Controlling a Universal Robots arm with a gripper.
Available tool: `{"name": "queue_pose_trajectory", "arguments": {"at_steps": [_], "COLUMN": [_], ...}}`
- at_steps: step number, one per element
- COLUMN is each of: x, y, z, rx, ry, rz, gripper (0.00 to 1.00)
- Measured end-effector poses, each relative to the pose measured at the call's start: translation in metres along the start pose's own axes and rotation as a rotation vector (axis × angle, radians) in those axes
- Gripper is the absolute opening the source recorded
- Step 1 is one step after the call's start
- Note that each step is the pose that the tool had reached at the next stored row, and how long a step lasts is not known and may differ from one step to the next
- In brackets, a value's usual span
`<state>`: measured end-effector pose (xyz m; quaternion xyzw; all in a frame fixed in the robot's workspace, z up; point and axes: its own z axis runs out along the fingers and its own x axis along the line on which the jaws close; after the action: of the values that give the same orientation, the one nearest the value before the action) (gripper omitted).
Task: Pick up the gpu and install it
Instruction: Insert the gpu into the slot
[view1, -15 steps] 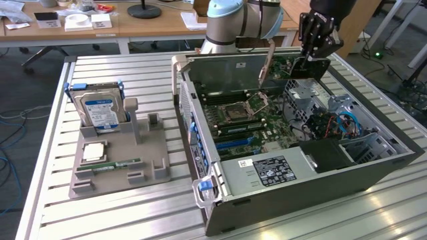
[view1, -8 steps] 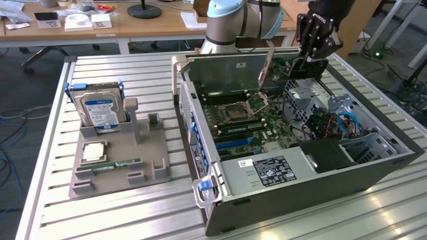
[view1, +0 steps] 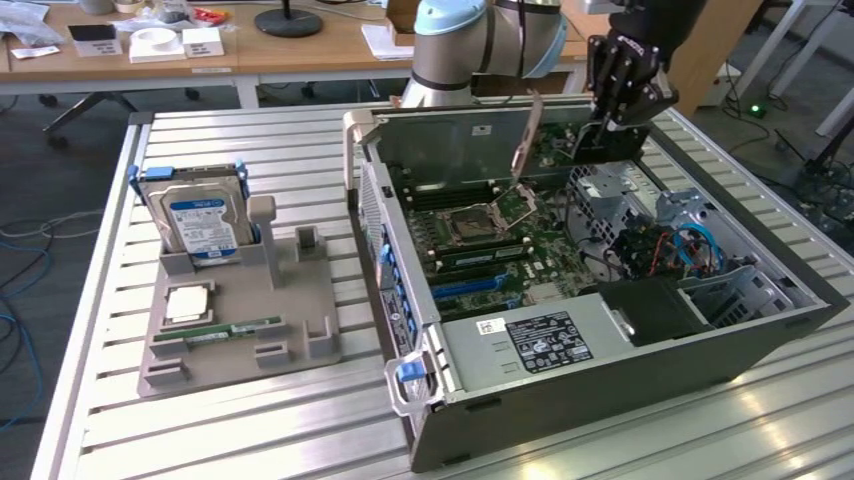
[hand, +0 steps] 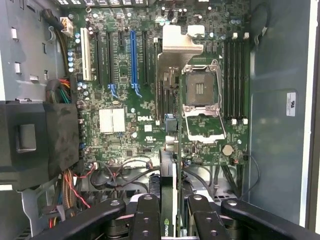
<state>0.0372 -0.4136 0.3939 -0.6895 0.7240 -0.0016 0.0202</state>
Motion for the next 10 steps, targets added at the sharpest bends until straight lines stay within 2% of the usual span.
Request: {"name": "queue_pose_trajectory", "arguments": {"at_steps": [10], "x": [0.001], "y": [0.0124], "z": [0.0071], "rx": [-0.0008], "ry": [-0.0006], "rz": [-0.018], "gripper": [0.26]}}
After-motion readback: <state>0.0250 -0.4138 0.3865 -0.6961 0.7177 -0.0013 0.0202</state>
